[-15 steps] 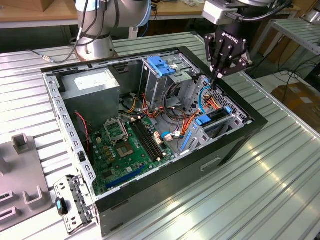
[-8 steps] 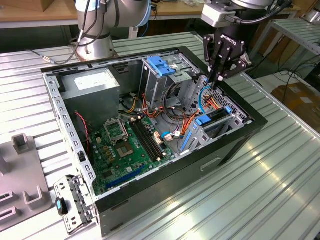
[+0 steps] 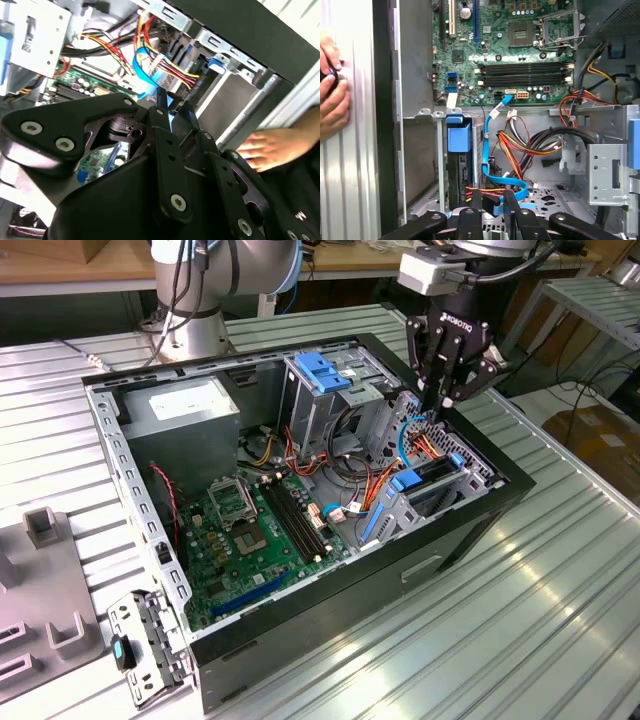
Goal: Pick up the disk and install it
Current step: 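Insert the second disk wire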
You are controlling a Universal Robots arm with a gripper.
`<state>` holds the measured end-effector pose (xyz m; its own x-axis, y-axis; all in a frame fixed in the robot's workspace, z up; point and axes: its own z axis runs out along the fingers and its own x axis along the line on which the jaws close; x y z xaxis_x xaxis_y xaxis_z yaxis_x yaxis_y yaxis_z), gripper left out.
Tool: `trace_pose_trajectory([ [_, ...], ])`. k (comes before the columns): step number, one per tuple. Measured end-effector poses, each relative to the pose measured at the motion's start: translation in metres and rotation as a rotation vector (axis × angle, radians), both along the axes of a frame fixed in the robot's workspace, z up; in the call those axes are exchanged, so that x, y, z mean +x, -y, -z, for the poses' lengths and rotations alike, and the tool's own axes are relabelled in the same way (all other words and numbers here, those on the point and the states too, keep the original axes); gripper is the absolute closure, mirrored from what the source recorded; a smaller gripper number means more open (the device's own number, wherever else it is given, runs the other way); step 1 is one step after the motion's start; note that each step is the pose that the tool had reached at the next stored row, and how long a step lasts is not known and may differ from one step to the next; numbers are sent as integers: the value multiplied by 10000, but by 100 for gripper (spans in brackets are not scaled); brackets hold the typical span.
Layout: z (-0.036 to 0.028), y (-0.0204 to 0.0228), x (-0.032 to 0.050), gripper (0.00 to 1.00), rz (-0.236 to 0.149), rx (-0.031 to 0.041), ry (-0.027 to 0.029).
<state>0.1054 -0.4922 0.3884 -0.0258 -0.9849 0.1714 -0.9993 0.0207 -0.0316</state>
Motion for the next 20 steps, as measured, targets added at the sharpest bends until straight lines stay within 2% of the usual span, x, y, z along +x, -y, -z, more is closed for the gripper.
trace_pose_trajectory([
  [2, 0, -4, 1, 69, 0, -231, 0],
  [3, 10, -6, 1, 69, 0, -406, 0],
  [4, 19, -10, 1, 69, 1, -517, -1],
  [5, 27, -11, 1, 69, 2, -539, 0],
  [9, 68, -14, 8, 70, 2, -543, 0],
  [10, 75, -15, 9, 77, 2, -546, 0],
  [11, 83, -15, 10, 77, 2, -548, 0],
  [12, 91, -15, 11, 89, 1, -548, 0],
  [17, 113, -15, 11, 89, 1, -586, -1],
  [19, 121, -16, 11, 89, 1, -617, 0],
  [20, 124, -16, 11, 89, 0, -658, 0],
])
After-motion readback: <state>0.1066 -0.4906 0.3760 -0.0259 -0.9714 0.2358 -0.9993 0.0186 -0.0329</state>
